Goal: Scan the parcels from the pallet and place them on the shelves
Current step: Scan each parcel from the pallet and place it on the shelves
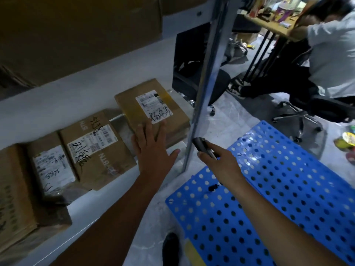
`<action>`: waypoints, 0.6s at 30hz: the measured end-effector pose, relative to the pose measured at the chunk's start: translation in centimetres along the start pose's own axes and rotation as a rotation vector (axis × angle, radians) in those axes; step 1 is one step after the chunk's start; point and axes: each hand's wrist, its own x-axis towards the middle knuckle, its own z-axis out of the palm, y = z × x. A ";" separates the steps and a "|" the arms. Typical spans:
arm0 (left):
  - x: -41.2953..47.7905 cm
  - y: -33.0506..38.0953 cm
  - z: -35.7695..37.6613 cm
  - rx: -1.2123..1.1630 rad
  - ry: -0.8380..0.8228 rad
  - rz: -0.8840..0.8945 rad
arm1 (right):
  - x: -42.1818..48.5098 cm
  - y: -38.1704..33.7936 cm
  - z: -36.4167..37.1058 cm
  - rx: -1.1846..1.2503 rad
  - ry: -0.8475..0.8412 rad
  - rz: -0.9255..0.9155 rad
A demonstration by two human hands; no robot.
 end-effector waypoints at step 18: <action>-14.7 22.8 -3.7 -0.614 -0.257 0.460 | -28.8 8.4 -20.9 -0.034 0.493 0.087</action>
